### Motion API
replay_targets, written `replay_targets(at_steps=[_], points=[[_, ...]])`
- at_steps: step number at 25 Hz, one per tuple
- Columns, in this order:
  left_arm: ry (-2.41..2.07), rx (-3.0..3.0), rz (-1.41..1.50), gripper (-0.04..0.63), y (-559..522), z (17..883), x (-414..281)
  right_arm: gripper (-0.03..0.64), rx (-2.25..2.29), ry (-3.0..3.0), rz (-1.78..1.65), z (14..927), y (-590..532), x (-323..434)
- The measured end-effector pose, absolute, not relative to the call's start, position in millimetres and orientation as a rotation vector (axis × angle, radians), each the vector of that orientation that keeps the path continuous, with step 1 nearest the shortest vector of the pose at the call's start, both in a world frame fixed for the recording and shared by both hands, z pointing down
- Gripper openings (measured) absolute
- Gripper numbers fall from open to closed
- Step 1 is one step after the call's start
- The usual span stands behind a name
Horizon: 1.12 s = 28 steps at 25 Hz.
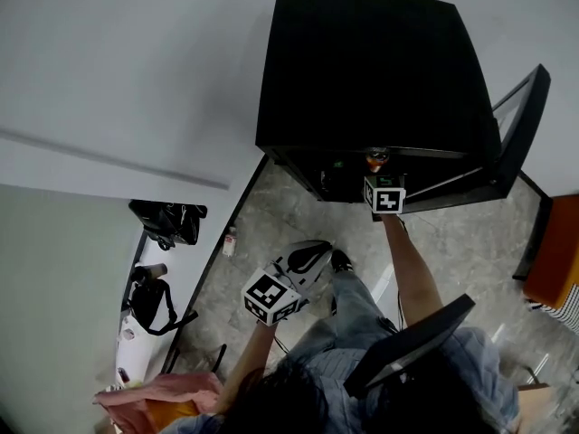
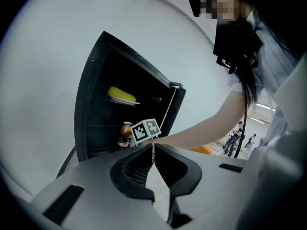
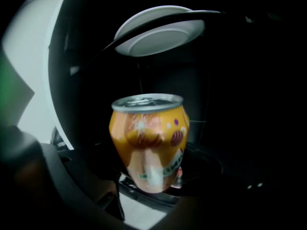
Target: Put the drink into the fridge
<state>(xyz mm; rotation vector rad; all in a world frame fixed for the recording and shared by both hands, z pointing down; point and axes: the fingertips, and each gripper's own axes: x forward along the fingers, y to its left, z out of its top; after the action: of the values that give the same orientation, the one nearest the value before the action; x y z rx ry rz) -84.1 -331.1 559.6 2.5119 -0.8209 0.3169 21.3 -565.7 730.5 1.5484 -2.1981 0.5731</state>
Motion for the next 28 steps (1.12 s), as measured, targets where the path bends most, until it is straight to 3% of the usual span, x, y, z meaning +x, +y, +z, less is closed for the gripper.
replay_targets(at_steps=[19, 28], points=[[-0.89, 2.454, 0.346, 0.009, -322.1, 567.7, -108.3, 0.321, 1.381, -2.11, 0.488, 748.7, -606.3, 21.5], [-0.931, 2.419, 0.365, 0.009, -306.4, 572.5, -121.0, 0.321, 1.518, -2.087, 0.753, 742.1, -572.0, 34.6]])
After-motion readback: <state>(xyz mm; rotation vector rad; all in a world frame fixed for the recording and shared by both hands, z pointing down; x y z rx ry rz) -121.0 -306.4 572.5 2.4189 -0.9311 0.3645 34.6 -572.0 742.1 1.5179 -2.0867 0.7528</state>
